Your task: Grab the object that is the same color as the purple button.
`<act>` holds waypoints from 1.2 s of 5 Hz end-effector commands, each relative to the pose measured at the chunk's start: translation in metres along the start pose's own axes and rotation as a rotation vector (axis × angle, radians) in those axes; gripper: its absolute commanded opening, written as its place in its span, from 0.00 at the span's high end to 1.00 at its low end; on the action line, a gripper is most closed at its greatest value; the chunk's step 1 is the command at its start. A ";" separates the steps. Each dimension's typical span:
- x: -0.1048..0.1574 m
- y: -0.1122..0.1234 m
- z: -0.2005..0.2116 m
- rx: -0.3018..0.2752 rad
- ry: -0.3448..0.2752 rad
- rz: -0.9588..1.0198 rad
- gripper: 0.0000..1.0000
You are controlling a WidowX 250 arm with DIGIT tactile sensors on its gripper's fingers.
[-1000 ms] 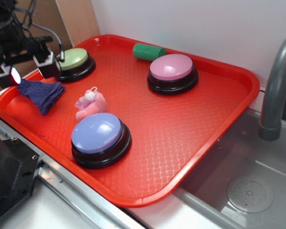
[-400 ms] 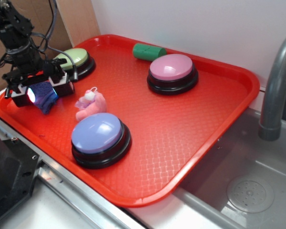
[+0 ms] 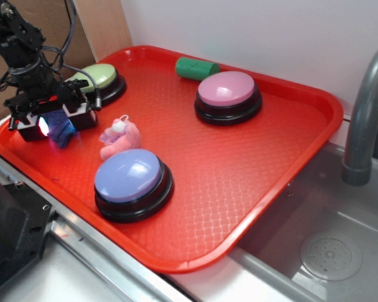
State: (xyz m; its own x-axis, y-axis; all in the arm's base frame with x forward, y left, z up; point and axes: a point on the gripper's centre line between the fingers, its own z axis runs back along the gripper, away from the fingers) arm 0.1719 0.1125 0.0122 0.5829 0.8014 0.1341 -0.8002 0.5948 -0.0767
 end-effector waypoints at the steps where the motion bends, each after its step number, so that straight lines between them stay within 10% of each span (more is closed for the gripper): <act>1: -0.001 0.005 0.006 -0.018 -0.019 -0.013 1.00; 6: -0.002 -0.032 0.095 0.019 0.046 -0.385 1.00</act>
State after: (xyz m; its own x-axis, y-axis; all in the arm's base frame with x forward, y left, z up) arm 0.1819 0.0796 0.0959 0.8477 0.5280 0.0516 -0.5283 0.8490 -0.0075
